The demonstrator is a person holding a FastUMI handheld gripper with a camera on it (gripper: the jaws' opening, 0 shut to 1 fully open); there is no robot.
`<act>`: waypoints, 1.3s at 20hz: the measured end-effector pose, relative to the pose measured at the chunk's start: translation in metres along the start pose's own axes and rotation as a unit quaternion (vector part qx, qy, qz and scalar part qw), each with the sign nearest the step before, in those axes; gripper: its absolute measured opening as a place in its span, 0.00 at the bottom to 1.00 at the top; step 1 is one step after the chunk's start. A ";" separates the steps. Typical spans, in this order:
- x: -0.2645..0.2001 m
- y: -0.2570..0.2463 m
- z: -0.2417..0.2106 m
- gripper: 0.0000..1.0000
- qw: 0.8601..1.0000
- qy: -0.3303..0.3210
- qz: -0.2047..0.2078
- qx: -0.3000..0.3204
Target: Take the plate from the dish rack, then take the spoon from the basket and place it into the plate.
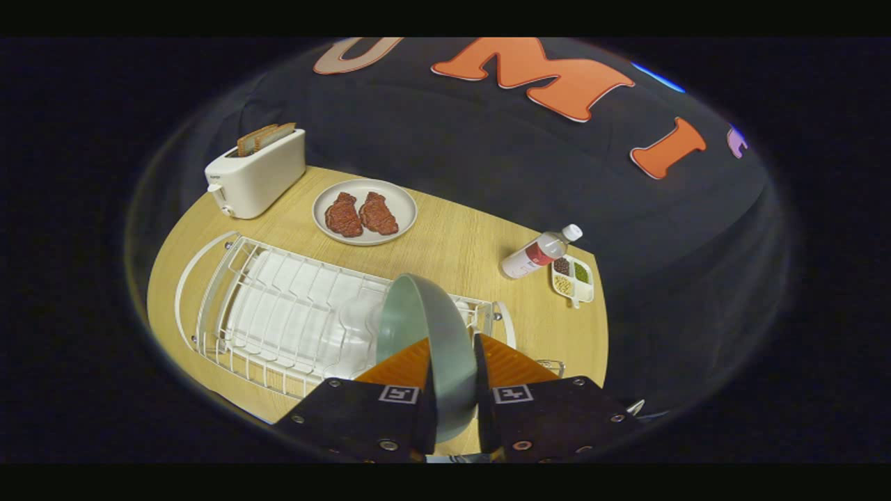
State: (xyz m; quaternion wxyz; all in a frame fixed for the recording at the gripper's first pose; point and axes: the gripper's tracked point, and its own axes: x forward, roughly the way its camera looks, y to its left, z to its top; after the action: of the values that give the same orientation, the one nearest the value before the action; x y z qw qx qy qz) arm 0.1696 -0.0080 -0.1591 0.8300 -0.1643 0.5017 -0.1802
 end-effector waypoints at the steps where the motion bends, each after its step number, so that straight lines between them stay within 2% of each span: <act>1: -0.006 -0.003 -0.002 0.24 1.000 -0.007 0.001 0.001; 6: -0.043 -0.017 -0.014 0.24 0.998 -0.046 0.032 0.031; 11: -0.068 -0.018 -0.056 0.24 0.994 -0.061 0.083 0.046; 15: -0.083 -0.009 -0.097 0.24 0.991 -0.075 0.112 0.026; 20: -0.089 0.009 -0.145 0.24 0.985 -0.080 0.150 0.010; 26: -0.070 0.023 -0.195 0.24 0.980 -0.053 0.191 0.029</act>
State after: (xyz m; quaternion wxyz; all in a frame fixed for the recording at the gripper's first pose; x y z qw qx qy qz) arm -0.0314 0.0269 -0.2021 0.8791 -0.0513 0.4733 -0.0239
